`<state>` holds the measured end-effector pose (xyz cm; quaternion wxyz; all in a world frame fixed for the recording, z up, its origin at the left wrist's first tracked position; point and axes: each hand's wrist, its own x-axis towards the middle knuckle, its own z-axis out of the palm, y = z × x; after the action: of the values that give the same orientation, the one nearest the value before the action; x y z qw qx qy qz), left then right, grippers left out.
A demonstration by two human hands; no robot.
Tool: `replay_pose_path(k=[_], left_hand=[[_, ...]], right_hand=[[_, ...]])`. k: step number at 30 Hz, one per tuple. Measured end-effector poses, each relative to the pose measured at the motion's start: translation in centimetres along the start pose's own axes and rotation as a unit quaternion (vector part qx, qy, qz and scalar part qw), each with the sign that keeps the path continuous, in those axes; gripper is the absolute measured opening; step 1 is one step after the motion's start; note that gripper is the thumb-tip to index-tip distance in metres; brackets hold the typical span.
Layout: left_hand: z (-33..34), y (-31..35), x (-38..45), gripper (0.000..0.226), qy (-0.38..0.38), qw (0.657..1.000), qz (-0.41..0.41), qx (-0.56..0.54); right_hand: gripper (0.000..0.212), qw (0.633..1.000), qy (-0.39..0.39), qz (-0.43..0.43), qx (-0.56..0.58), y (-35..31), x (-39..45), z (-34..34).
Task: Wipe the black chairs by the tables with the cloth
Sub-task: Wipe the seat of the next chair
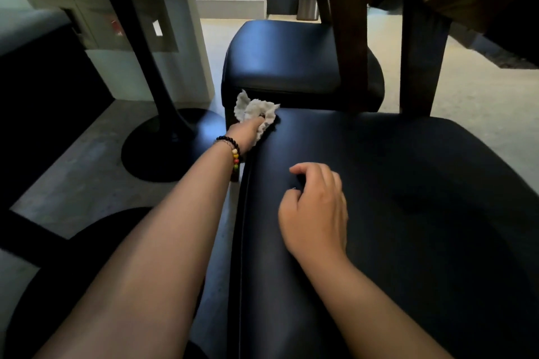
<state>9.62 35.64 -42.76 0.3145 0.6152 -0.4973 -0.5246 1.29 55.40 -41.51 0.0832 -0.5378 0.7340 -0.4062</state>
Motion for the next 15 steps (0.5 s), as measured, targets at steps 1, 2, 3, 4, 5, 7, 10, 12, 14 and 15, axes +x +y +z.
replay_pose_path(k=[1, 2, 3, 4, 5, 7, 10, 12, 14, 15], left_hand=[[-0.2, -0.4, -0.8, 0.044, 0.015, 1.000, 0.006, 0.012], [-0.4, -0.8, -1.3, 0.038, 0.027, 0.999, 0.017, 0.019], [-0.5, -1.1, -2.2, 0.034, 0.032, 0.999, 0.026, 0.023], [-0.6, -1.5, -3.1, 0.029, 0.032, 0.999, 0.036, 0.023], [-0.9, -1.9, -4.3, 0.021, 0.030, 0.998, 0.045, 0.026], [-1.5, -2.8, -7.2, 0.013, 0.032, 0.996, 0.068, 0.051], [-2.3, -4.9, -11.9, 0.018, 0.036, 0.994, 0.076, 0.066], [-2.6, -5.9, -14.7, 0.030, 0.034, 0.996, 0.062, 0.059], [-2.6, -6.9, -16.7, 0.032, 0.042, 0.997, 0.049, 0.045], [-2.6, -7.4, -17.6, 0.028, 0.047, 0.997, 0.044, 0.038]], right_hand=[[0.031, 1.000, 0.000, 0.000, -0.002, -0.1, 0.0, -0.1], [0.031, 1.000, -0.001, 0.000, -0.001, -0.1, 0.1, -0.1], [0.031, 1.000, -0.002, -0.001, 0.003, -0.2, 0.1, -0.1], [0.030, 1.000, -0.001, -0.001, 0.009, -0.2, 0.1, -0.2], [0.030, 1.000, 0.000, -0.001, 0.015, -0.2, 0.1, -0.2], [0.029, 1.000, -0.001, -0.001, 0.014, -0.1, 0.1, -0.2], [0.028, 1.000, -0.005, -0.007, -0.005, -0.1, 0.1, -0.1], [0.027, 1.000, -0.010, -0.011, -0.019, -0.2, 0.2, -0.1], [0.026, 0.999, -0.016, -0.013, -0.030, -0.1, 0.3, -0.1], [0.025, 0.999, -0.019, -0.015, -0.032, -0.1, 0.4, -0.1]])
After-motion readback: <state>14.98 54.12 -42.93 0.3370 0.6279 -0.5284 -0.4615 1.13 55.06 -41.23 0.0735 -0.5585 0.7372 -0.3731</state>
